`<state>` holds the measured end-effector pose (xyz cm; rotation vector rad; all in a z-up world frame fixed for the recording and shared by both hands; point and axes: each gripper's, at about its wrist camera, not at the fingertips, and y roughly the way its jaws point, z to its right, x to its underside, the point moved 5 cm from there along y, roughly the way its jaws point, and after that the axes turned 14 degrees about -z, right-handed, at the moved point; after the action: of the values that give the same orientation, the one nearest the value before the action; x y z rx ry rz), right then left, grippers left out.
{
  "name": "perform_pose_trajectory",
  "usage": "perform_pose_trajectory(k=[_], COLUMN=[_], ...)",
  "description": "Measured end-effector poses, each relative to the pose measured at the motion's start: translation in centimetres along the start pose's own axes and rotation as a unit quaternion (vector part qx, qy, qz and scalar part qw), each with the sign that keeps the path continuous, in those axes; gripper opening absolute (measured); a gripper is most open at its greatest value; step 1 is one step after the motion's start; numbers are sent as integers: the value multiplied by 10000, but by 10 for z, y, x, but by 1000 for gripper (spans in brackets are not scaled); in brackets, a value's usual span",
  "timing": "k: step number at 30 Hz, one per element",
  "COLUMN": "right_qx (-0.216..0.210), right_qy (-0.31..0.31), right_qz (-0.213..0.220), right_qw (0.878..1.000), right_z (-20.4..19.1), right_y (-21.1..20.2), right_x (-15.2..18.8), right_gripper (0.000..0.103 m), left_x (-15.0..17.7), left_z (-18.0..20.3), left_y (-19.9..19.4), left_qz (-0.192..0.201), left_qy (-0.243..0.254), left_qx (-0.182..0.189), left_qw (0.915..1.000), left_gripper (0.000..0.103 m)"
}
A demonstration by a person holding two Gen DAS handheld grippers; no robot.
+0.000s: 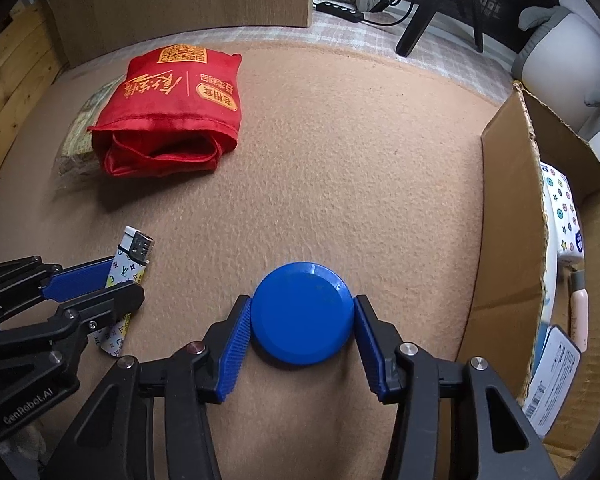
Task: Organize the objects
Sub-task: 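Grasp the patterned lighter with the left tool while the right tool grasps the blue lid, then carry the lighter and blue lid into the box and release both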
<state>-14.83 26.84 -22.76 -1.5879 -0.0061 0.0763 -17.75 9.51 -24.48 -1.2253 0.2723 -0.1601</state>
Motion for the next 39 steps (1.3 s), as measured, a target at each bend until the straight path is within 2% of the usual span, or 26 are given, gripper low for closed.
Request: perform_pose_trajectory(k=[10,18,29,39], right_qx=[-581,-766,-686,-411], right_qy=[296,456,1013,1436], right_qz=[278,638,1077,1165], right_qw=[9975,9940,9866,9819], right_z=[6,22,94,163], right_y=[-18,-50,-90,-96], right_x=[13,24,50,74], right_gripper=[46,46,46,46], left_x=[8,4,-30,-69], left_z=[6,30,116,208], left_y=[-13,-30,-48,-28], left_qz=[113,266,490,450], left_qy=[-98,48,667,1156], left_qx=[230,383,617,705], left_qw=[9996,9989,9947,9898], left_gripper=[24,24,24,24])
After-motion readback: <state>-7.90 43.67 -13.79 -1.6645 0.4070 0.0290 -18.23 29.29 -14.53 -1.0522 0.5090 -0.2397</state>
